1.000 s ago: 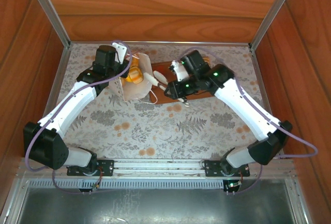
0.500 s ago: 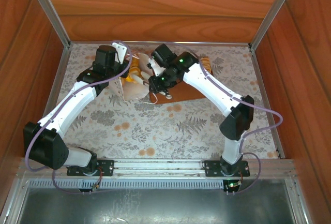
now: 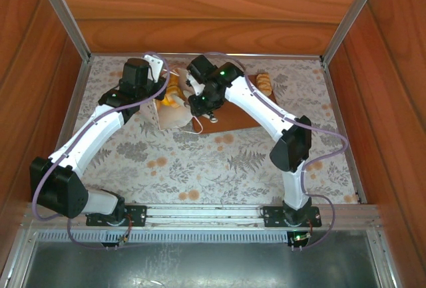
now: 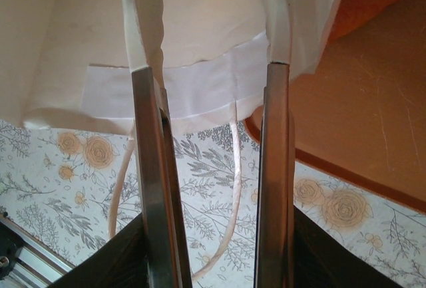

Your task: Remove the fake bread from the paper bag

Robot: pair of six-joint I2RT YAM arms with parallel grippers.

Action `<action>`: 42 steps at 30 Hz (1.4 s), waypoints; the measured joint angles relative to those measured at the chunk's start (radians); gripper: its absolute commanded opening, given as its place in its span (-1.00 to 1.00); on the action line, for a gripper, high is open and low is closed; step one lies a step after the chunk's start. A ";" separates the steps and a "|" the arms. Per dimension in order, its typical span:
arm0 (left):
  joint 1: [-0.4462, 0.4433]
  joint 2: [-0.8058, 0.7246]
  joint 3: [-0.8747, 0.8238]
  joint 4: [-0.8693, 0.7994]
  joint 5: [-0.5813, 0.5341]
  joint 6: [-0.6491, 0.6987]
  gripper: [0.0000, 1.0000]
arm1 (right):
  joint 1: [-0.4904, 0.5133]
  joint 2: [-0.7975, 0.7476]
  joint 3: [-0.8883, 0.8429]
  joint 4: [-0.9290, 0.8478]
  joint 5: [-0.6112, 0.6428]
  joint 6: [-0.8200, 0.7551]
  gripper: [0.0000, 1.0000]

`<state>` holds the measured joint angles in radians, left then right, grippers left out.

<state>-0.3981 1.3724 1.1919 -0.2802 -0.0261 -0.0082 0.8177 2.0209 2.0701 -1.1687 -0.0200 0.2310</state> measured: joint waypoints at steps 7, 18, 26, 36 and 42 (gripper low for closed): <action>0.000 -0.013 -0.015 0.001 0.013 0.002 -1.00 | -0.008 0.029 0.010 0.005 -0.011 -0.018 -0.04; 0.000 -0.014 -0.015 0.003 0.021 0.003 -1.00 | -0.038 0.063 0.041 0.018 -0.065 -0.039 -0.04; 0.000 -0.017 -0.031 0.019 0.021 0.003 -1.00 | -0.054 0.088 0.042 0.021 -0.115 -0.047 -0.04; 0.000 -0.026 -0.050 0.038 0.020 -0.012 -1.00 | -0.055 0.093 0.042 0.024 -0.150 -0.057 -0.46; 0.000 -0.032 -0.060 0.049 0.004 -0.012 -1.00 | -0.059 0.080 0.026 0.045 -0.165 -0.060 -0.59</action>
<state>-0.3981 1.3407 1.1320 -0.2314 -0.0223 -0.0200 0.7586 2.1006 2.0964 -1.1236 -0.1852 0.1715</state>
